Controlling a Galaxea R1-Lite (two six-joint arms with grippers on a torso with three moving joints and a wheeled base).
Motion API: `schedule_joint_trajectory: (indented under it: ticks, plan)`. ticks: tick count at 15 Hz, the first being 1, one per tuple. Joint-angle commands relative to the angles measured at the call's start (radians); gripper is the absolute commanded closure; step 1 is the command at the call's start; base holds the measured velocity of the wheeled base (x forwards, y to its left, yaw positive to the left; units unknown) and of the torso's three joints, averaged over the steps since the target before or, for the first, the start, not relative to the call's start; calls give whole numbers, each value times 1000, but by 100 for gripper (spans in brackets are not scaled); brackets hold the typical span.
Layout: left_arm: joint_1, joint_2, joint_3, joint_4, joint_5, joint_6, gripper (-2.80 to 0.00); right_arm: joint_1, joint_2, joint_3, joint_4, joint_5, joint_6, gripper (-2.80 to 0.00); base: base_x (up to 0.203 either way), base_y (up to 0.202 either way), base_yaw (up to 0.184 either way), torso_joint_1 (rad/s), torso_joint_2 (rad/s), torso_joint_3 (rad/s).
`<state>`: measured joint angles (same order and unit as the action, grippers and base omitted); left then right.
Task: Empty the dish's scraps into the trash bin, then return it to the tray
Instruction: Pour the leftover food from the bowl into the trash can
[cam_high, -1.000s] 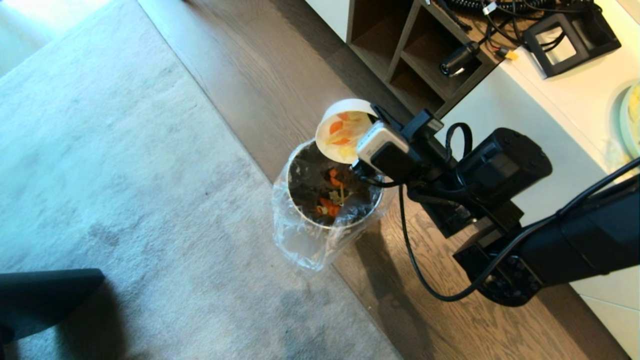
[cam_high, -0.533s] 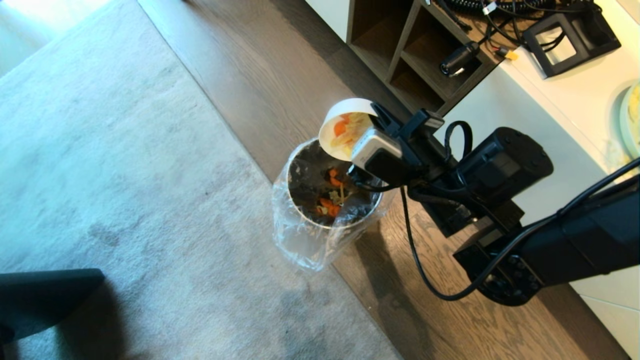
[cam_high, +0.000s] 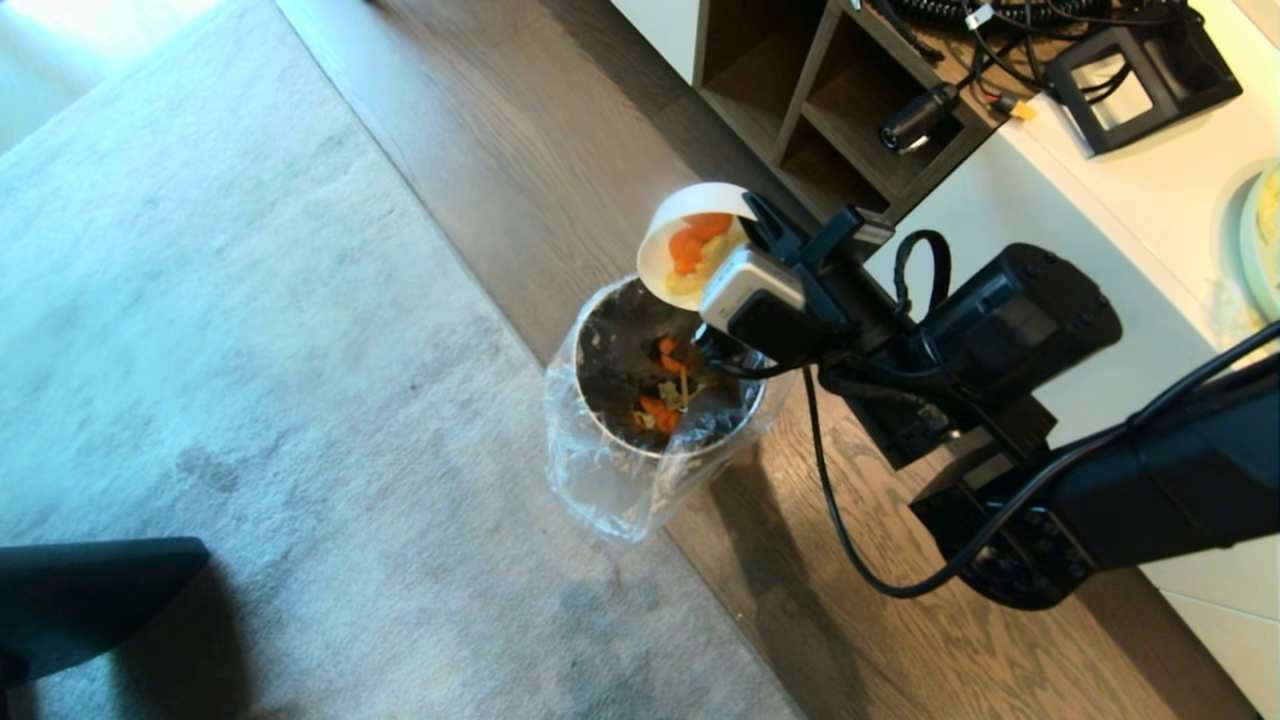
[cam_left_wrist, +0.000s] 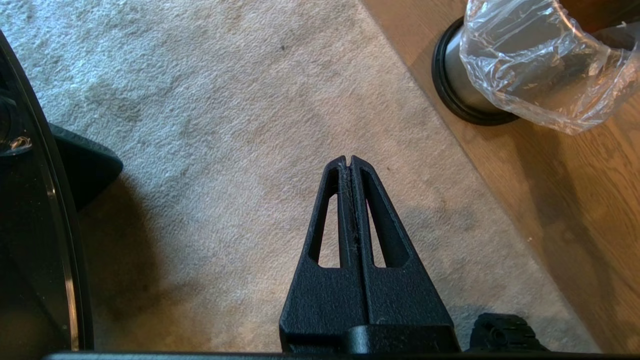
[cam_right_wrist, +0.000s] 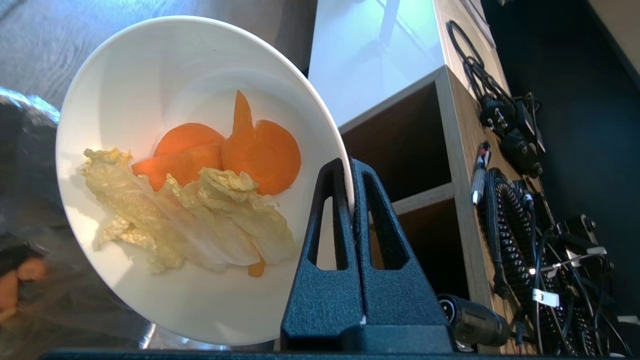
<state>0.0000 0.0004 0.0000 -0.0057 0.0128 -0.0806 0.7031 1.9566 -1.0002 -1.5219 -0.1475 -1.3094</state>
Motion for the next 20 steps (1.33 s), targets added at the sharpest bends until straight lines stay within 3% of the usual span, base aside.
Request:
schedule_joint_trajectory:
  ticks: [1,7,10,13,16,20]
  plan:
    - [0,0,0,0,1,-1,0,29,-14,5,-46,0,-2,0,0,0,0,0,0,0]
    - [0,0,0,0,0,-1,0,47,-60,32,-46,4,5,0,0,0,0,0,0,0]
    - [0,0,0,0,1,-1,0,47,-79,41,-46,94,27,0,0,0,0,0,0,0]
    - [0,0,0,0,1,-1,0,45,-72,43,-46,123,92,0,0,0,0,0,0,0]
    - [0,0,0,0,0,-1,0,37,-56,34,-45,230,57,0,0,0,0,0,0,0]
    - [0,0,0,0,0,-1,0,38,-35,-14,-46,243,63,0,0,0,0,0,0,0]
